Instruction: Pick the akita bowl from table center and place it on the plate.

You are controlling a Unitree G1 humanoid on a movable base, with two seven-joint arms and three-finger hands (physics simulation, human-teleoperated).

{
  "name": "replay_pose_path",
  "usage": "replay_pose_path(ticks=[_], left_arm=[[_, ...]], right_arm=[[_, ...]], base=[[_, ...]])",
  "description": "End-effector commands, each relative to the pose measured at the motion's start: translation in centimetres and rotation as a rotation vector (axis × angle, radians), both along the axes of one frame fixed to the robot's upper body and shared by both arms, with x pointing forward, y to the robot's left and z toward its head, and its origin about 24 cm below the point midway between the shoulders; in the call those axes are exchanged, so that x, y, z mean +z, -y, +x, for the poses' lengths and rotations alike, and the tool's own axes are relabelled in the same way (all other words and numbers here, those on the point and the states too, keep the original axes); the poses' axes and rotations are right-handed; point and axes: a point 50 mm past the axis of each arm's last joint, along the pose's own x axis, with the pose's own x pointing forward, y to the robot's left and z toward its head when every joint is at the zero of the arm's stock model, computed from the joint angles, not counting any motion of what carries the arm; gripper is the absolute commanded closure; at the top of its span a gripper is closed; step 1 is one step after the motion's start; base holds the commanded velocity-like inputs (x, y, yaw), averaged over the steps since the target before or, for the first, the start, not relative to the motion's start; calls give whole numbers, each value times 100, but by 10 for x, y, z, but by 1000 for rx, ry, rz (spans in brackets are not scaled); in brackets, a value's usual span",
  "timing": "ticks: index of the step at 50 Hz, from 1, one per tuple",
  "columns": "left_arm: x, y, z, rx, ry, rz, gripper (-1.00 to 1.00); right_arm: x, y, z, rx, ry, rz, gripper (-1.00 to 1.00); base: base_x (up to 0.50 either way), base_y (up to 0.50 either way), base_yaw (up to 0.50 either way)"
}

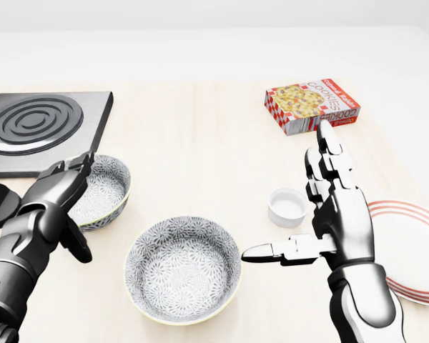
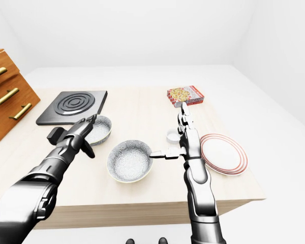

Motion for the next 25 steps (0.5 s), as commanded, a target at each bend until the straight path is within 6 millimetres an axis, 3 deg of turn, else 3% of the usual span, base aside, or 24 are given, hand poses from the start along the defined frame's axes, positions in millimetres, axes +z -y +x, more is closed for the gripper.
replay_pose_path(ticks=[1,18,20,25], left_arm=[[-4,2,-1,-24,-69,11,-100],[-16,-6,-8,32,-211,150,-100],[-7,-3,-2,29,-218,157,-100],[-9,-3,-4,22,-248,165,-100]], right_arm=[[-1,-1,0,1,-3,2,-100],[-4,-3,3,3,-17,2,-100],[-4,-3,3,3,-17,2,-100],[-4,-1,2,2,-19,2,-100]], base=[[0,0,0],[0,0,0],[0,0,0],[0,0,0]])
